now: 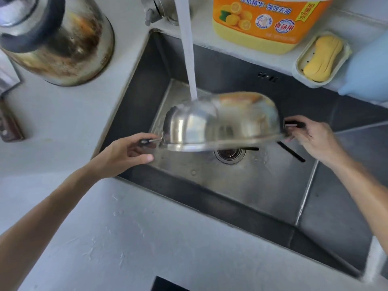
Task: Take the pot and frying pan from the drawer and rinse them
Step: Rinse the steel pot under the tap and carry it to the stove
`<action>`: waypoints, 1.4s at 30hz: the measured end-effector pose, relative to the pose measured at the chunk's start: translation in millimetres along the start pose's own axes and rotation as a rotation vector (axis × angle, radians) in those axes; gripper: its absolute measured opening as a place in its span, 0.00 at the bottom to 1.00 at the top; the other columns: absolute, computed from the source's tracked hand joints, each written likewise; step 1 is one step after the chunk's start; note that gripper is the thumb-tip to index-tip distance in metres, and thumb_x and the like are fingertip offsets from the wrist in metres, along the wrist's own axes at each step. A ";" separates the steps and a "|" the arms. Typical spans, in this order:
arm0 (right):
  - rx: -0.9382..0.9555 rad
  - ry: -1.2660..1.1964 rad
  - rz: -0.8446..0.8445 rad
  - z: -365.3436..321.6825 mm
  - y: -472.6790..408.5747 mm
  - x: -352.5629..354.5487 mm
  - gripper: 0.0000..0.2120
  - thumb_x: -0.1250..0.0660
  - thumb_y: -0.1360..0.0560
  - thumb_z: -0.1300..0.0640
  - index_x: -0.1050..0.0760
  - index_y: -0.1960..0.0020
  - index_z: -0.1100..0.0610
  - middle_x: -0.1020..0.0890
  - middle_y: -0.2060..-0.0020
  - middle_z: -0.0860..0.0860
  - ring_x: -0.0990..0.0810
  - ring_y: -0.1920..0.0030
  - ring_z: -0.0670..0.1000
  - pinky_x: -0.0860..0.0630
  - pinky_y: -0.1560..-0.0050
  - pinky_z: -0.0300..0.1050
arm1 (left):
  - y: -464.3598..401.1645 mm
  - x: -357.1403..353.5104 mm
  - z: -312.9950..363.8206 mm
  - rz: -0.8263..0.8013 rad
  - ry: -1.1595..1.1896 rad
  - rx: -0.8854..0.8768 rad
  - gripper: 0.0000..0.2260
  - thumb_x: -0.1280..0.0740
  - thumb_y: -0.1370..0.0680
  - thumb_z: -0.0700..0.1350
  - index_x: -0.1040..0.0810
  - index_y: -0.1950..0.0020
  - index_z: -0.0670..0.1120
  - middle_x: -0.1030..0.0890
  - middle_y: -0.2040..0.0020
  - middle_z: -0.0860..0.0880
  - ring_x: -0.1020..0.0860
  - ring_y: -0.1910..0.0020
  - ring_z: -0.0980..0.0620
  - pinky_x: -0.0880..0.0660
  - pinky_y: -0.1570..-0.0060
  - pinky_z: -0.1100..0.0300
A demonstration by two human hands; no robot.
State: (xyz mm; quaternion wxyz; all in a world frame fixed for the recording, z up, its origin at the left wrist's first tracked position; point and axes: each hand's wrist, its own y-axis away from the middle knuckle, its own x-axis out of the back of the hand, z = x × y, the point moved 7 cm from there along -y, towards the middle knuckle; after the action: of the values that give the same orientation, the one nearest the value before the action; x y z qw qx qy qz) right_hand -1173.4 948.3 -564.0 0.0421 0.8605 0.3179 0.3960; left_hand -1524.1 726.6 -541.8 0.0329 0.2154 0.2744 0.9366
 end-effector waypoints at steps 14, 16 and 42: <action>-0.186 -0.022 0.001 5.7 -12.8 -23.6 0.12 0.42 0.20 0.51 0.24 0.52 0.58 0.21 0.60 0.52 0.25 0.56 0.50 0.32 0.60 0.24 | -50.2 14.2 -28.0 0.172 -0.151 0.029 0.05 0.35 0.22 0.46 0.23 0.51 0.56 0.16 0.54 0.47 0.18 0.51 0.47 0.23 0.46 0.44; -0.199 -0.133 -0.007 14.6 -15.5 -29.9 0.06 0.38 0.22 0.54 0.26 0.47 0.55 0.20 0.61 0.50 0.21 0.61 0.46 0.23 0.49 0.41 | -53.7 14.6 -34.6 0.208 -0.042 0.025 0.11 0.35 0.22 0.44 0.24 0.49 0.61 0.16 0.53 0.48 0.18 0.50 0.49 0.23 0.44 0.43; -0.245 -0.408 -0.186 67.0 -12.3 -88.7 0.39 0.23 0.57 0.30 0.29 0.48 0.33 0.18 0.54 0.52 0.17 0.58 0.44 0.22 0.49 0.37 | -87.9 13.0 -20.2 0.250 -0.660 0.128 0.40 0.29 0.27 0.52 0.51 0.23 0.57 0.23 0.40 0.45 0.22 0.45 0.44 0.23 0.52 0.49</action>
State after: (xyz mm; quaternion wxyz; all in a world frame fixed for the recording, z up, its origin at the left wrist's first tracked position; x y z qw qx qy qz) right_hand -1175.3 918.6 -671.7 0.2457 0.8781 0.3303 0.2439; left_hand -1549.4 793.3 -598.6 -0.0088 0.5398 0.2787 0.7942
